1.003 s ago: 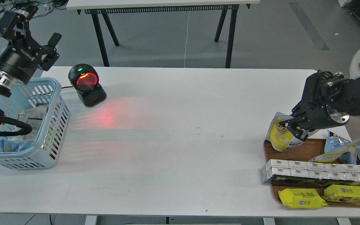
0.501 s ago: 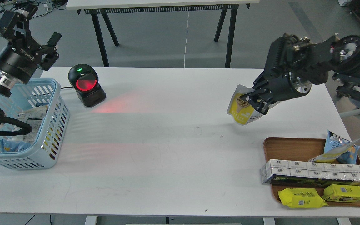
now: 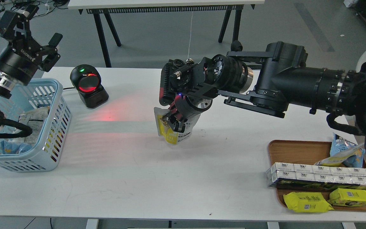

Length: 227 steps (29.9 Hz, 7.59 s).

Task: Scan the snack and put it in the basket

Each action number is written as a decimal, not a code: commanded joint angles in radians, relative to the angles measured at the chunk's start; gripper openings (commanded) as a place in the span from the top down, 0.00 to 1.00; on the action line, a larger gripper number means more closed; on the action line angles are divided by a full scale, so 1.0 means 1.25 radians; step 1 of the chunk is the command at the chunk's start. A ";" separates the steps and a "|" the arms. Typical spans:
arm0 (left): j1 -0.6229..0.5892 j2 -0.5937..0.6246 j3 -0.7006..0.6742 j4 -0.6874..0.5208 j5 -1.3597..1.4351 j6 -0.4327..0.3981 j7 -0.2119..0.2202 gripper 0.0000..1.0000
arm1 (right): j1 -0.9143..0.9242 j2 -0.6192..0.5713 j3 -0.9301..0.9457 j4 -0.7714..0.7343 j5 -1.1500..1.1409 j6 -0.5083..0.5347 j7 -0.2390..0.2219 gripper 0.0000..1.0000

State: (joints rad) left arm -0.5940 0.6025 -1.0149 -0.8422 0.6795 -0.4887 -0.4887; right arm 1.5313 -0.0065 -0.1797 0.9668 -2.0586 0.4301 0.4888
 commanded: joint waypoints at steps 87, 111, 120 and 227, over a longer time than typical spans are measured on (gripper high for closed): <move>-0.923 -0.040 1.132 -0.436 0.725 0.000 0.000 0.11 | -0.403 -0.390 0.437 -0.221 1.670 0.041 0.000 0.01; -0.691 -0.162 1.180 -0.225 0.779 0.118 0.000 0.41 | -0.429 -0.400 0.448 -0.218 1.675 0.042 0.000 0.01; -0.691 -0.173 1.192 -0.204 0.784 0.152 0.000 1.00 | -0.449 -0.413 0.454 -0.214 1.675 0.044 0.000 0.01; -0.682 0.396 0.925 -0.214 -0.088 0.068 0.000 0.29 | -0.389 -0.460 0.470 -0.100 1.455 0.047 0.000 0.01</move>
State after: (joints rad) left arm -1.4484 1.1809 0.1446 -1.1445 0.7900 -0.3927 -0.4885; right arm 1.0304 -0.5747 0.4107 0.8476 -0.2048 0.4888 0.4888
